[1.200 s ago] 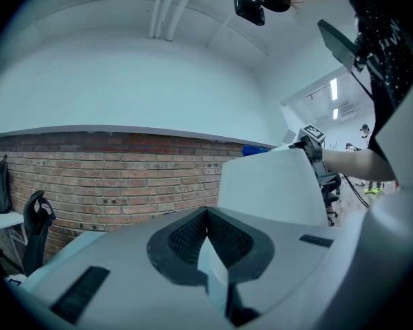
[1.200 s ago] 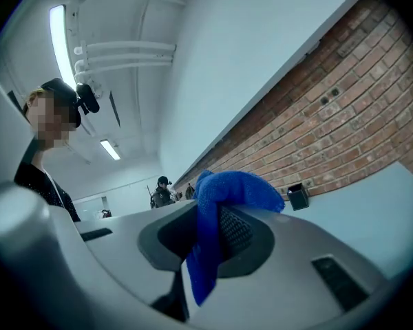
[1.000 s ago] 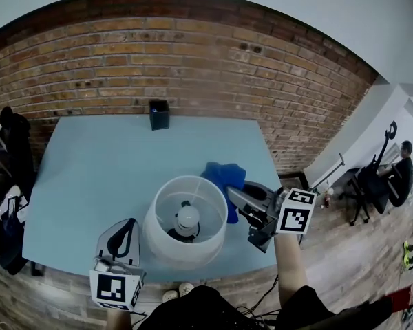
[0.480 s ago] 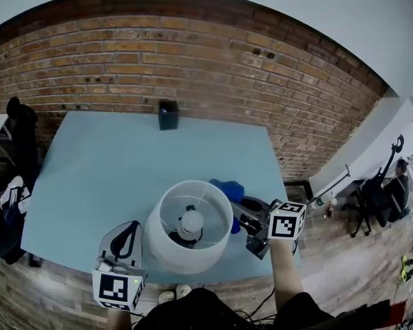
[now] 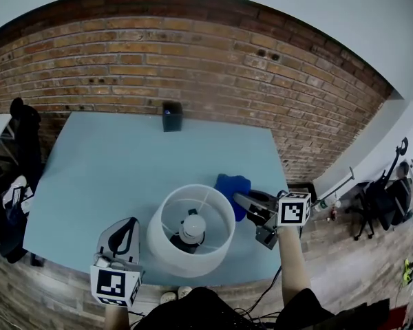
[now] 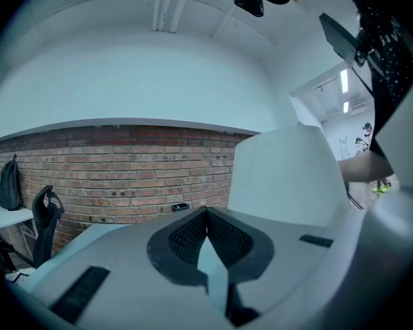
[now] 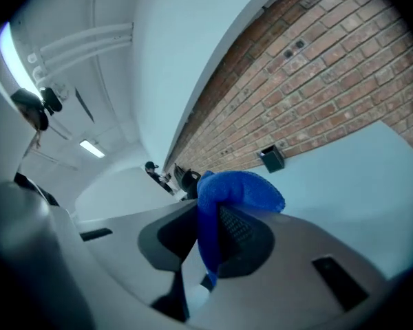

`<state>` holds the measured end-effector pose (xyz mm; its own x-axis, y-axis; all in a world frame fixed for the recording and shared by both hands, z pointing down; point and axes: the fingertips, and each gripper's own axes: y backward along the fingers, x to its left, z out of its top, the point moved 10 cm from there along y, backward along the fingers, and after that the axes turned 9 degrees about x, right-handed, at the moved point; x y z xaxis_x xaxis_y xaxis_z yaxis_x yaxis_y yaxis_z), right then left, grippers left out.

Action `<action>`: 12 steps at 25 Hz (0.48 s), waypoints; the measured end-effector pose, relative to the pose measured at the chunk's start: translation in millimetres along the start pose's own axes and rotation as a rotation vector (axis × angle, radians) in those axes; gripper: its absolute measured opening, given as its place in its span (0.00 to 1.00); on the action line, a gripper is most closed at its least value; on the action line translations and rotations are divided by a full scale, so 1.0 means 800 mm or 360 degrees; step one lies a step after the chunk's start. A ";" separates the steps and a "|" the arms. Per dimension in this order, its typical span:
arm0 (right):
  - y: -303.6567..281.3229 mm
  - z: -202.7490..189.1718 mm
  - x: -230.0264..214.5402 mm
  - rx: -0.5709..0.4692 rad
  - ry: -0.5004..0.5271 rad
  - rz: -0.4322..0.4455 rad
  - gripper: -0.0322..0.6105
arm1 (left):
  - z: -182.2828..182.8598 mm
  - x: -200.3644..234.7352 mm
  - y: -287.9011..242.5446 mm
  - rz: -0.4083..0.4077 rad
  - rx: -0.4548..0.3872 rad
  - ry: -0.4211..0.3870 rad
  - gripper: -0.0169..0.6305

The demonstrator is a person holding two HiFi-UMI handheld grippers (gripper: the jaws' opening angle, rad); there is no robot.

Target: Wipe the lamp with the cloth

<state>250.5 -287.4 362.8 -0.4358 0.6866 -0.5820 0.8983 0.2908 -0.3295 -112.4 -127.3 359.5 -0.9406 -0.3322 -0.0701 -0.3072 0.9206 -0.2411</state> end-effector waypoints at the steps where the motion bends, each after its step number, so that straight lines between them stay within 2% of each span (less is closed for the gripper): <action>1: 0.000 0.018 0.007 -0.0017 0.0035 0.0090 0.14 | 0.004 0.003 -0.001 0.0014 -0.0010 -0.0004 0.04; 5: -0.012 0.096 0.043 0.0012 0.0217 0.0486 0.14 | 0.014 0.008 -0.006 0.0041 -0.0022 0.0010 0.04; 8: -0.031 0.147 0.070 0.0085 0.0327 0.0680 0.14 | 0.026 0.007 -0.008 0.0076 -0.0038 -0.0026 0.04; 12: -0.080 0.175 0.097 0.0352 0.0469 0.0942 0.14 | 0.028 0.004 -0.009 0.0097 -0.0109 0.0006 0.04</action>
<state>151.3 -346.1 234.3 0.1854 0.8491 -0.4946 0.9335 -0.3094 -0.1811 -110.4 -139.5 339.3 -0.9583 -0.2745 -0.0790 -0.2584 0.9510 -0.1699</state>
